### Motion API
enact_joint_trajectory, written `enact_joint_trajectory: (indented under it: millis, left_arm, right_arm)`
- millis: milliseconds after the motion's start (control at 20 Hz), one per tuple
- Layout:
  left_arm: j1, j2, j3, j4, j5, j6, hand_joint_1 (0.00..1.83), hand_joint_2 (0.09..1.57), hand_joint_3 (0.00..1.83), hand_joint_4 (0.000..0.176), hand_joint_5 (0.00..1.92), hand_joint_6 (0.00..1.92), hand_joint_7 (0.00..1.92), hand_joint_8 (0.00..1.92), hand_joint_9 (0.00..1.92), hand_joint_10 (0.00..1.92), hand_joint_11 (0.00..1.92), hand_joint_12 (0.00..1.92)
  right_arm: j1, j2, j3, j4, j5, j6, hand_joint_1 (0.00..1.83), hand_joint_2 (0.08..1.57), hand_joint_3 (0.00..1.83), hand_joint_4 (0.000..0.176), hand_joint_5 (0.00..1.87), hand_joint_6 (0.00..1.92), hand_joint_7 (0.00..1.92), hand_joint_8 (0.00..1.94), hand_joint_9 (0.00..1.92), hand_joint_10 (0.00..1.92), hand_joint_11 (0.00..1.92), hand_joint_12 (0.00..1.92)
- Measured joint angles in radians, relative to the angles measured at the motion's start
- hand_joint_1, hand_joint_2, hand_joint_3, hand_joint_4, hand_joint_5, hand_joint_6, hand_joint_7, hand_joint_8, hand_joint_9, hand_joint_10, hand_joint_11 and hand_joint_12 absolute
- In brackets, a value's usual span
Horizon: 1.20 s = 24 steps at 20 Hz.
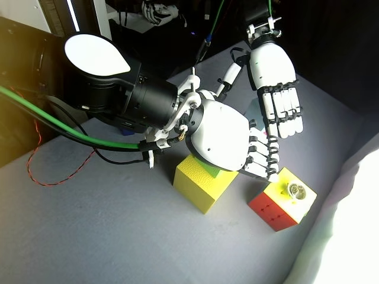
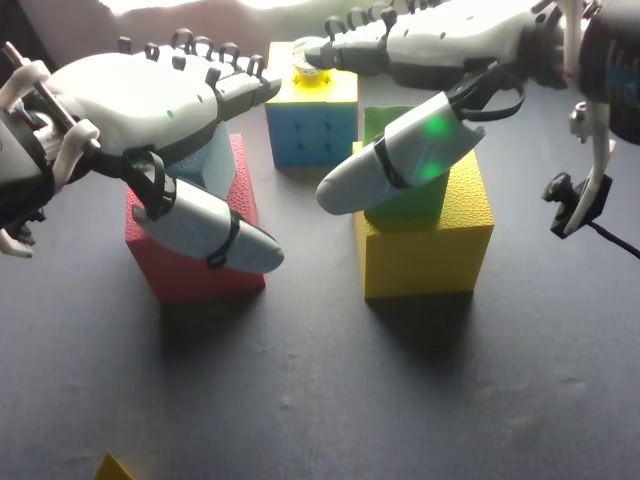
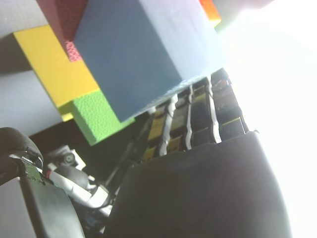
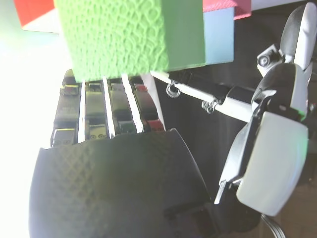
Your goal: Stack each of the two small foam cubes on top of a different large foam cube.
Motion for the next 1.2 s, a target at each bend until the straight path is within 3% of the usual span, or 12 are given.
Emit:
enact_joint_trajectory:
  millis: [100,300,550,800,950,1200]
  left_arm:
    - [-0.002,0.000,0.000,0.010,-0.012,-0.004,0.44,0.82,0.00,0.000,0.00,0.00,0.00,0.00,0.00,0.00,0.00,0.00]
    - [-0.002,0.008,-0.006,0.117,-0.011,-0.101,0.43,0.82,0.00,0.000,0.00,0.00,0.00,0.00,0.00,0.00,0.00,0.00]
    - [0.005,0.011,-0.003,0.368,-0.002,-0.328,0.43,0.83,0.00,0.000,0.00,0.00,0.00,0.00,0.00,0.00,0.00,0.00]
    - [0.015,0.027,-0.018,0.469,0.028,-0.424,0.46,0.82,0.00,0.000,0.00,0.00,0.00,0.00,0.00,0.00,0.00,0.00]
    - [0.031,0.037,-0.024,0.590,0.029,-0.539,0.44,0.83,0.00,0.000,0.00,0.00,0.00,0.00,0.00,0.00,0.00,0.00]
    - [0.058,0.070,-0.041,0.810,0.002,-0.745,0.45,0.82,0.00,0.000,0.00,0.00,0.00,0.00,0.00,0.00,0.00,0.00]
  right_arm:
    - [0.000,0.002,0.000,-0.019,0.007,0.000,0.36,0.69,0.00,0.000,0.00,0.00,0.00,0.00,0.00,0.00,0.00,0.00]
    - [-0.002,0.005,0.000,-0.047,0.010,0.000,0.37,0.70,0.00,0.000,0.00,0.00,0.00,0.00,0.00,0.00,0.00,0.00]
    - [-0.014,0.008,0.013,-0.052,-0.019,0.011,0.35,0.71,0.00,0.000,0.00,0.00,0.00,0.00,0.00,0.00,0.00,0.00]
    - [-0.015,0.008,0.082,-0.053,-0.001,0.168,0.38,0.70,0.00,0.000,0.00,0.00,0.00,0.00,0.00,0.00,0.00,0.00]
    - [-0.015,0.011,0.124,-0.056,0.055,0.249,0.38,0.70,0.00,0.000,0.00,0.00,0.00,0.00,0.00,0.00,0.00,0.00]
    - [-0.003,0.024,0.128,-0.064,0.125,0.272,0.34,0.71,0.00,0.000,0.00,0.00,0.00,0.00,0.00,0.00,0.00,0.00]
